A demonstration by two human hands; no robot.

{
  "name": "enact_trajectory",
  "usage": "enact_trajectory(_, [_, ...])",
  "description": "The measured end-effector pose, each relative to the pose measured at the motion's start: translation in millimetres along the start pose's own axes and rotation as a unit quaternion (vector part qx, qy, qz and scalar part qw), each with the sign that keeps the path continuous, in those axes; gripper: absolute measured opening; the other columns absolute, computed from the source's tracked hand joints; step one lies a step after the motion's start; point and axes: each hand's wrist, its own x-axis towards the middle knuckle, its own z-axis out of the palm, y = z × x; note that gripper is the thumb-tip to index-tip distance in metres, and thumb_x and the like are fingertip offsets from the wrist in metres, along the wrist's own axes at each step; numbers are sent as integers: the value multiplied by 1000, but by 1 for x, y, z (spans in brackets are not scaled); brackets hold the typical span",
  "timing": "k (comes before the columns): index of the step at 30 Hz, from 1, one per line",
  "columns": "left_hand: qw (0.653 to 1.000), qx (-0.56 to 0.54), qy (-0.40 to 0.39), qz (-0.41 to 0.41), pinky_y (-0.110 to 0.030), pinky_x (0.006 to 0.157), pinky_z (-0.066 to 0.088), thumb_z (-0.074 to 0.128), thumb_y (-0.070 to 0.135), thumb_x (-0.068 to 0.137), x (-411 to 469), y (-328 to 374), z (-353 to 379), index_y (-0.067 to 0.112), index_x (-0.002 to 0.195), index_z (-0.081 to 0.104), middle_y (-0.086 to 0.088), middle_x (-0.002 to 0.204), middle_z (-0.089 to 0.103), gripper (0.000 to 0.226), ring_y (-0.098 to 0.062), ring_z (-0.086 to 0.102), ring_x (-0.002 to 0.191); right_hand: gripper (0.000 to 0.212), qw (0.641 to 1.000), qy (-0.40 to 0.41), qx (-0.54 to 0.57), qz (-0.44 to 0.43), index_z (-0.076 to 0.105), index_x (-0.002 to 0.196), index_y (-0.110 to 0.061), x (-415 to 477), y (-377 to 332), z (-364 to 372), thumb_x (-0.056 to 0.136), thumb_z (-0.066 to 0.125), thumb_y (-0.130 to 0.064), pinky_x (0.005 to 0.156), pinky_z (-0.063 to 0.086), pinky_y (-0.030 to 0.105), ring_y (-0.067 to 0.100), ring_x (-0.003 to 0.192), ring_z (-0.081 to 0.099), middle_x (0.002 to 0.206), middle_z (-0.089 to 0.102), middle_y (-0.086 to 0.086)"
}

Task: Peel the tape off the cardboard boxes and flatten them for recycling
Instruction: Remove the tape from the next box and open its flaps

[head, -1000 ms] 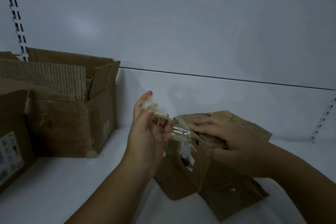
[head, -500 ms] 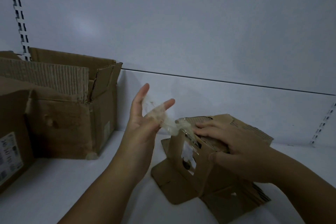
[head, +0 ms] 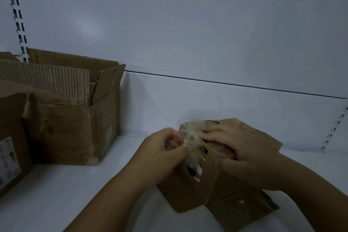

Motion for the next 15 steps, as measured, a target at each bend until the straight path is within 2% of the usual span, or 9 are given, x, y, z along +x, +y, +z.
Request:
enact_trajectory(3, [994,-92,-44,-47,-26,59,45,61,16,89,0,5,-3,0,83,62,-8,71,65,17,-15,59,66,48,1000,-3,3,-2,17,111,-70,-1,0,0,66,32,-60,88,22,6,-22,111,18,114,10,-54])
enact_trajectory(4, [989,-131,-36,-57,-23,56,46,56,7,90,0,6,-7,1,80,60,-13,74,63,13,-18,58,68,47,1000,-5,6,-1,16,110,-71,-1,0,-1,67,33,-59,89,23,7,-21,111,18,112,9,-55])
enact_trajectory(6, [976,-204,-20,-68,-24,56,50,50,-2,89,1,6,-14,7,70,56,-20,80,59,22,-25,57,72,48,1000,-9,6,1,14,109,-71,-2,-1,-1,70,35,-54,91,25,13,-19,112,19,111,7,-55])
enact_trajectory(8, [962,-262,-15,-77,-29,58,52,45,-8,86,2,6,-15,12,59,49,-19,73,58,33,-29,61,72,48,1000,-12,5,1,12,109,-71,-3,-1,-2,69,35,-55,92,24,13,-19,112,19,111,6,-56])
enact_trajectory(10, [954,-288,0,-90,-31,57,50,42,-13,80,3,5,-15,14,51,44,-14,58,54,40,-26,59,56,49,1000,-19,5,3,11,108,-73,-3,0,-2,62,26,-66,89,23,8,-21,111,17,110,4,-58])
enact_trajectory(11, [951,-294,12,-92,-32,56,48,44,-14,75,4,5,-15,15,49,43,-16,59,52,40,-23,52,50,51,1000,-20,7,1,11,108,-74,-2,1,-2,59,22,-68,89,23,8,-22,112,17,111,4,-59])
enact_trajectory(13, [947,-306,26,-95,-29,52,45,49,-10,65,4,6,-15,17,52,50,-19,74,51,30,-20,41,48,53,1000,-21,7,-1,11,109,-74,0,3,-1,56,20,-69,92,24,13,-22,114,17,114,5,-59])
enact_trajectory(15, [947,-304,30,-104,-26,49,44,48,-13,71,4,5,-15,15,71,56,-14,62,47,29,-16,41,43,54,1000,-19,10,2,12,109,-75,1,4,0,57,21,-69,96,26,17,-21,116,17,116,6,-58])
